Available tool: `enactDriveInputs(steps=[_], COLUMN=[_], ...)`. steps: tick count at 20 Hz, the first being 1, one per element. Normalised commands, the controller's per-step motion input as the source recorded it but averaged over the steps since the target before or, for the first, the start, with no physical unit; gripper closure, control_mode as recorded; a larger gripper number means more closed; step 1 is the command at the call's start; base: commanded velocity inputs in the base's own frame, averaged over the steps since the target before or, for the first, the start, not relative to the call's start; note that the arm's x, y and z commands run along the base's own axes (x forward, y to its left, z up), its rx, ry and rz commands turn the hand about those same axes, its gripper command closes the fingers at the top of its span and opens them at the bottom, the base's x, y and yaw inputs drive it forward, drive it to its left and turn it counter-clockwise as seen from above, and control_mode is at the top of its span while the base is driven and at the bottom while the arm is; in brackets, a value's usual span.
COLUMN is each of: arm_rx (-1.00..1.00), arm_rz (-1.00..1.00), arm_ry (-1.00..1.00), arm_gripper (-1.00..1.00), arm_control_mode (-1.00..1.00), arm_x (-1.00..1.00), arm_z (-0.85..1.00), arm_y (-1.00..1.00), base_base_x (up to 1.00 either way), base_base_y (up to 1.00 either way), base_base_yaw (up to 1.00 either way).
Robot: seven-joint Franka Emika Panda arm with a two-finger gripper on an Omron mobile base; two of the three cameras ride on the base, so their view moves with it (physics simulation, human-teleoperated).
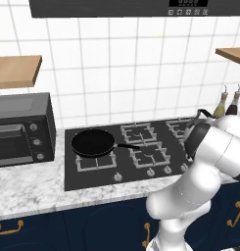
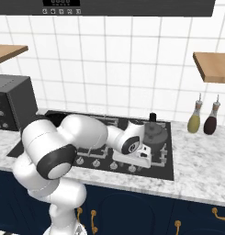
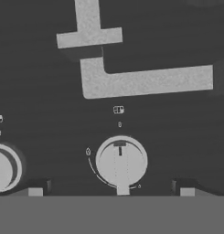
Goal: Pick the kettle from the counter and place it on a stove burner. Then turn the burner on.
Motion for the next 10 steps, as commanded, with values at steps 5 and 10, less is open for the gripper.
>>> enactDriveInputs(steps=[5, 10], arm_rx=[0.0, 0.0], arm_rz=[0.02, 0.02], arm_ry=[0.01, 0.0], arm_gripper=[-1.0, -1.0], arm_control_mode=[-1.0, -1.0], arm_x=[0.0, 0.08], arm_z=[-0.13, -0.05], arm_y=[-0.18, -0.02], base_base_x=[0.0, 0.0], base_base_y=[0.0, 0.0], base_base_yaw=[0.0, 0.0])
